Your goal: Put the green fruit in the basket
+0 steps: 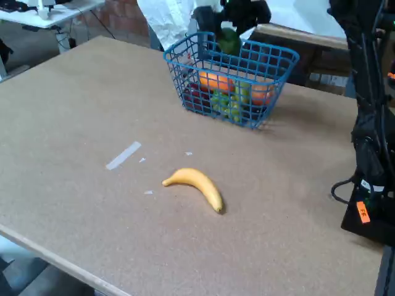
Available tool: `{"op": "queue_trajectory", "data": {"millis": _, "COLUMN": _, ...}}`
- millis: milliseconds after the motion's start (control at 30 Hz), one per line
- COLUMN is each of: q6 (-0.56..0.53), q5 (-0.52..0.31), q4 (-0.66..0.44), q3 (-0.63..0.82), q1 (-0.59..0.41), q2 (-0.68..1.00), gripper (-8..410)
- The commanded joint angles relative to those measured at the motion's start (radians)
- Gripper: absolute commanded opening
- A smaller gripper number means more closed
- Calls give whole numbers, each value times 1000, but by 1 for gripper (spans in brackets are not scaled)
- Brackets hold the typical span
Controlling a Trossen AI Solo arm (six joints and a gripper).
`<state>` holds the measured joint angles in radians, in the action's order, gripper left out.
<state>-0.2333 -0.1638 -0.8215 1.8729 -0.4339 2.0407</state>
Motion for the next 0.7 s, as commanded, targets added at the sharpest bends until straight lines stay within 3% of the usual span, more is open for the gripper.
{"op": "queue_trajectory", "data": {"millis": 0, "q6": 2, "q5": -2, "q4": 45, "q3": 0, "q1": -6, "q2": 48, "gripper": 178}}
{"op": "queue_trajectory", "data": {"millis": 667, "q6": 3, "q5": -29, "q4": 59, "q3": 0, "q1": -12, "q2": 54, "gripper": 178}}
